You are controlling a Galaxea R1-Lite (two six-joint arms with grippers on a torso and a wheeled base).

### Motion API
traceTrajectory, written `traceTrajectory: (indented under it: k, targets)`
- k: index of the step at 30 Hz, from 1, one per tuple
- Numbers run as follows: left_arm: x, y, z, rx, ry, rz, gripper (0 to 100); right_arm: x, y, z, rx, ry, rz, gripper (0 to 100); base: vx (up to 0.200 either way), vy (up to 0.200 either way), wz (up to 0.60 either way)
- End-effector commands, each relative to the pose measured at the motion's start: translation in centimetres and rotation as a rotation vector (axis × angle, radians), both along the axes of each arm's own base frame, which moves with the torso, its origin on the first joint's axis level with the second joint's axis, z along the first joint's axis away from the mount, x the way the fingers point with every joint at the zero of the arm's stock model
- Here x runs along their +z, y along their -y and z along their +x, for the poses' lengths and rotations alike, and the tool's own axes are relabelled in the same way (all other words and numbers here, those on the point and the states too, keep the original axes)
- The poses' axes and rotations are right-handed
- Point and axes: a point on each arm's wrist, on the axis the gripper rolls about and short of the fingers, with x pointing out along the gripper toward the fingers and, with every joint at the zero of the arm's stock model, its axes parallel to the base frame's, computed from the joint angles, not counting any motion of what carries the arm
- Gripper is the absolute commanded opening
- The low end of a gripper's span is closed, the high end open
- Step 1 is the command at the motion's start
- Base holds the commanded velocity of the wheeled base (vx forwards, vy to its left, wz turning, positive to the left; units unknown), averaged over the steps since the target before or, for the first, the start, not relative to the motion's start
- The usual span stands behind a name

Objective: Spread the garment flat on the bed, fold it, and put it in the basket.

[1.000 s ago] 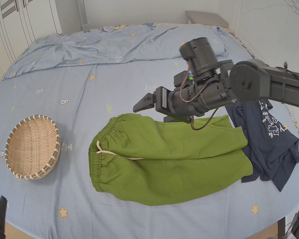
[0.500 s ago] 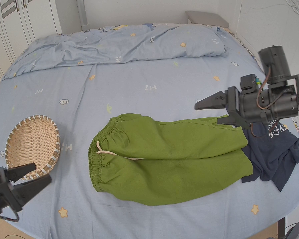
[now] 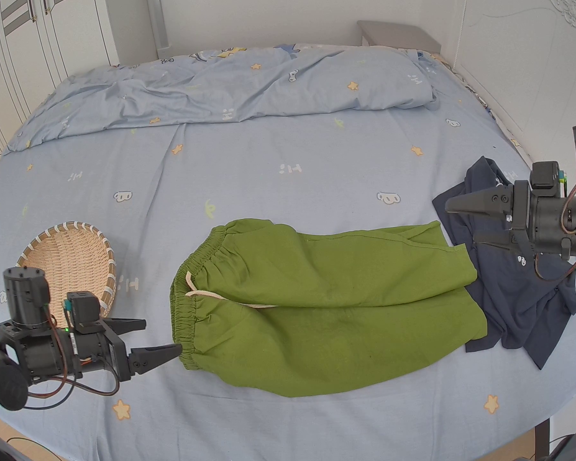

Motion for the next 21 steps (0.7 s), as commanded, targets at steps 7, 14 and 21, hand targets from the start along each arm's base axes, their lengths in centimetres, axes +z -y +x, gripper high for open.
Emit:
traceTrajectory:
  k: [7,14,21]
  targets:
    - [-9.3,0.6,2.8,-0.159,-0.187,0.043,100,-1.5,2.5,-2.0,-0.056,0.020,0.020,100,0.000,0.000,0.00]
    - [-10.3,1.6,3.2,-0.193,-0.104,0.037,100,-1.4,2.5,-2.2,-0.052,0.023,0.023,100,0.000,0.000,0.00]
    - [-9.6,1.7,3.4,-0.169,0.013,-0.005,100,-1.6,2.4,-2.2,-0.048,0.017,0.020,100,0.000,0.000,0.00]
